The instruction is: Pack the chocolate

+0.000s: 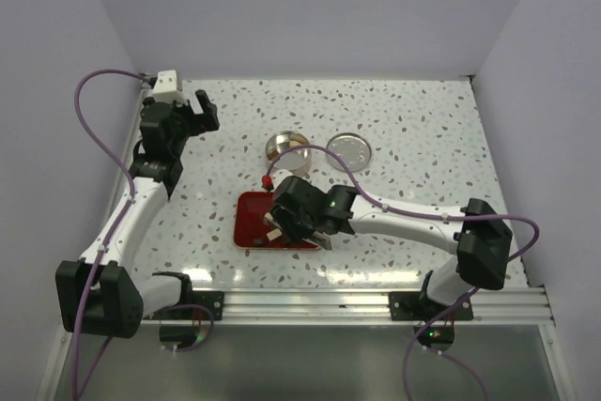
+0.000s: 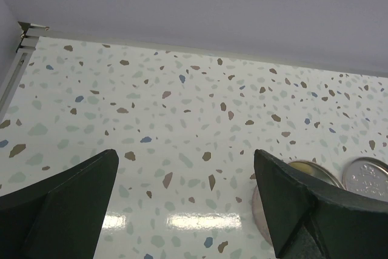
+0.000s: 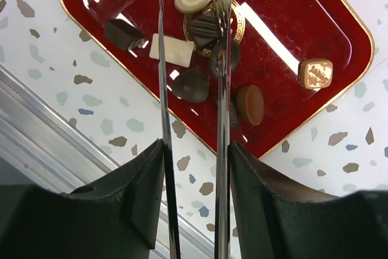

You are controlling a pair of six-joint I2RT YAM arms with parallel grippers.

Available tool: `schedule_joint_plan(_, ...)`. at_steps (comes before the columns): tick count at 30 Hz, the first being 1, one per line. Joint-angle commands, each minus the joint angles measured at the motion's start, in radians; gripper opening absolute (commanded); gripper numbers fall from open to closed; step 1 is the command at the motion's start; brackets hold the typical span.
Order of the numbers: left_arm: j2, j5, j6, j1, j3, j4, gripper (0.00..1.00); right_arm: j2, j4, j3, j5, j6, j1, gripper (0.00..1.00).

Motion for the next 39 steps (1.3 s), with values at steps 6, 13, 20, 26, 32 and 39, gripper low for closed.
schedule_joint_plan(6,0.001,-0.019,-0.006,-0.007,0.022,0.009,1.0,0.041,-0.059,0.125,-0.005,-0.069,0.0,0.48)
schedule_joint_plan(13,0.001,-0.019,-0.006,-0.008,0.021,0.01,1.0,0.046,-0.104,0.136,-0.006,-0.069,0.0,0.48)
schedule_joint_plan(20,0.0,-0.015,-0.009,-0.008,0.019,0.013,1.0,0.045,-0.102,0.131,-0.032,-0.057,0.0,0.48)
schedule_joint_plan(26,-0.005,-0.017,-0.008,-0.008,0.019,0.012,1.0,0.066,-0.095,0.151,-0.048,-0.058,0.0,0.48)
schedule_joint_plan(32,-0.008,-0.019,-0.008,-0.008,0.019,0.01,1.0,0.083,-0.141,0.186,-0.045,-0.067,0.0,0.48)
schedule_joint_plan(39,-0.01,-0.019,-0.009,-0.008,0.019,0.009,1.0,0.11,-0.177,0.234,-0.04,-0.093,0.0,0.48)
